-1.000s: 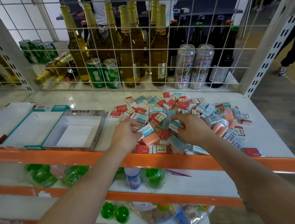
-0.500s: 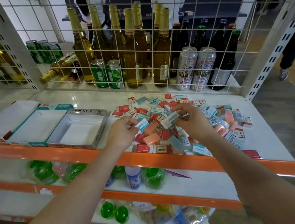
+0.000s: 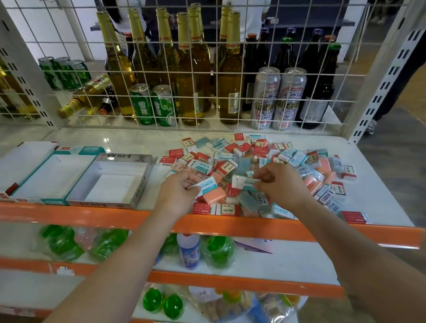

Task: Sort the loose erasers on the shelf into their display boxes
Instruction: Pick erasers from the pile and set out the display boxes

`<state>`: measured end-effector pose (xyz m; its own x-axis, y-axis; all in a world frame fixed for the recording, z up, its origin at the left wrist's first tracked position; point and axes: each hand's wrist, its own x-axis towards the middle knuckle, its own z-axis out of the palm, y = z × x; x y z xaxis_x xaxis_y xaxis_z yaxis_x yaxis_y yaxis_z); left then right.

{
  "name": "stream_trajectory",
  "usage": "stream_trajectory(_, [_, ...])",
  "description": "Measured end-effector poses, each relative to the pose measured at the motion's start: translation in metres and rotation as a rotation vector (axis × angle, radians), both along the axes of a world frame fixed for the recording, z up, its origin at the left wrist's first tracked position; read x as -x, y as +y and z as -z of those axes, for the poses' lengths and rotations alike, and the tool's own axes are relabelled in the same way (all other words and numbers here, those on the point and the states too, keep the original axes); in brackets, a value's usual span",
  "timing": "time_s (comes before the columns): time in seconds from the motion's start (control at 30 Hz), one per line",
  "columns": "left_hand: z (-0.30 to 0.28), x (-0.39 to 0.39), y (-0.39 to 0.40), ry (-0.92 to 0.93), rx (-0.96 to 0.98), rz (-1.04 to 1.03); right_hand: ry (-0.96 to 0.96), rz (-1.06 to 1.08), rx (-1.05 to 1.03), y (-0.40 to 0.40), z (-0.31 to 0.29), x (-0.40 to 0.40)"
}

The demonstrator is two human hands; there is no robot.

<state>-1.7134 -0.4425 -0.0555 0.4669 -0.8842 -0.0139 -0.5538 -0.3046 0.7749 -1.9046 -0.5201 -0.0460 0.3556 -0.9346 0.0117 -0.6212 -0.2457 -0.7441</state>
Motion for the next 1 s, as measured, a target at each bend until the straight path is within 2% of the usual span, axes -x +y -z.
stream_trajectory(0.2, [-0.008,-0.004,0.007,0.027,0.007,0.018,-0.089,-0.029,0.000,0.003,-0.013,-0.010])
stream_trajectory(0.5, [-0.027,-0.032,0.024,0.083,0.119,0.008,-0.188,-0.112,-0.006,0.006,-0.025,-0.038])
stream_trajectory(0.8, [-0.028,-0.073,0.035,0.032,0.144,-0.038,-0.179,-0.156,-0.013,0.010,-0.028,-0.084])
stream_trajectory(1.0, [-0.031,-0.130,0.037,-0.080,0.137,-0.068,-0.187,-0.170,0.009,0.014,-0.031,-0.138])
